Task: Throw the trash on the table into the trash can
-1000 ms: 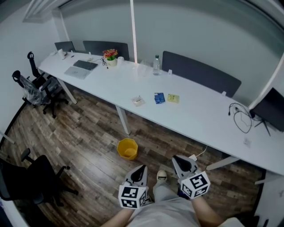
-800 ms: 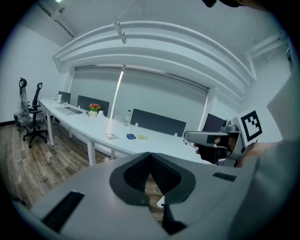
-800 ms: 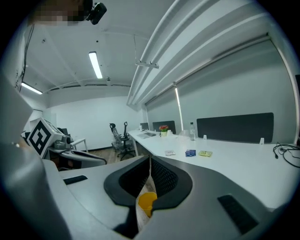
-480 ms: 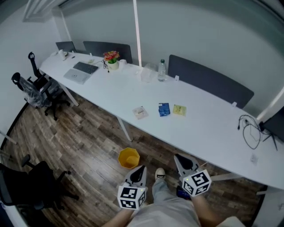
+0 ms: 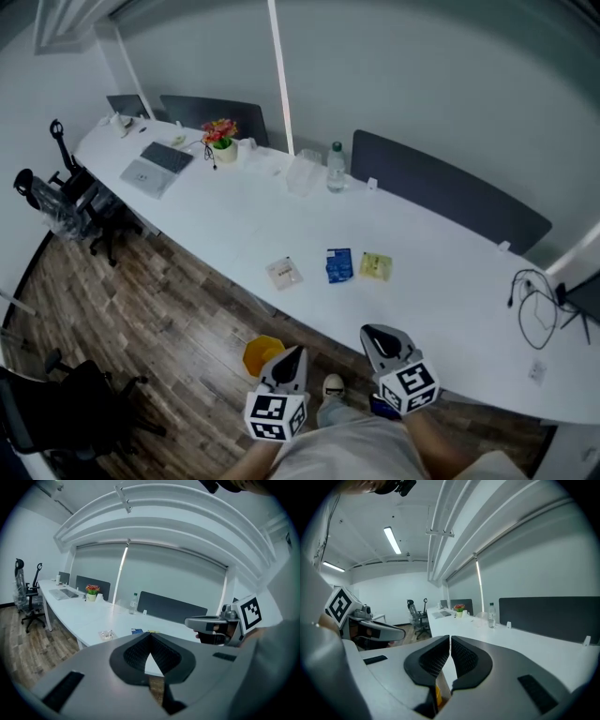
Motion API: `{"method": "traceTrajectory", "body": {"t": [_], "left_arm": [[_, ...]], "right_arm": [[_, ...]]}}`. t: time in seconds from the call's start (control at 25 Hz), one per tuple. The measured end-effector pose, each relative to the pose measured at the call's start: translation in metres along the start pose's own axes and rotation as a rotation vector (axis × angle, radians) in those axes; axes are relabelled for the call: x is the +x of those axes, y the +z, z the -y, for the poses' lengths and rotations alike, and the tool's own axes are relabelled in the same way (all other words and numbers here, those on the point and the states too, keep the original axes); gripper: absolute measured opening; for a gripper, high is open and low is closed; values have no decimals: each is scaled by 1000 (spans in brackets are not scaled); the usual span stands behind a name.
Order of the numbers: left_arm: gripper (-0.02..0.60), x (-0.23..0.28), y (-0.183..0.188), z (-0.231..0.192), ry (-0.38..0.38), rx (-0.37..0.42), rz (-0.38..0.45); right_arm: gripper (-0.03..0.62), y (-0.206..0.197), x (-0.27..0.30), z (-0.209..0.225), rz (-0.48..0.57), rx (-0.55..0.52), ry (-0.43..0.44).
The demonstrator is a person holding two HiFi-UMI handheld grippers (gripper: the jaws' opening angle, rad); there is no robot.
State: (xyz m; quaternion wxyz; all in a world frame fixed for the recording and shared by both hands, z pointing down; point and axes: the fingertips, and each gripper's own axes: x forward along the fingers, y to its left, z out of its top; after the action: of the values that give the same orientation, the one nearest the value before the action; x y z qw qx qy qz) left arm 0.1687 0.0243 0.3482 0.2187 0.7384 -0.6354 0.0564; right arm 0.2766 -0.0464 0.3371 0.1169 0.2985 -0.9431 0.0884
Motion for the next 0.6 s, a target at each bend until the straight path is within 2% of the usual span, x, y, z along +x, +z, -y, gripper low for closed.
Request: {"method": "traceTrajectory", "body": {"t": [0.32,0.6], "left_arm": [[0,30,18,-14,-14,9,-24],[0,48,27,-21,-106,39,-70]], "right_arm": [[34,-2,29,12,-48,32,-16],[34,4,39,23,-52,57,-89]]}}
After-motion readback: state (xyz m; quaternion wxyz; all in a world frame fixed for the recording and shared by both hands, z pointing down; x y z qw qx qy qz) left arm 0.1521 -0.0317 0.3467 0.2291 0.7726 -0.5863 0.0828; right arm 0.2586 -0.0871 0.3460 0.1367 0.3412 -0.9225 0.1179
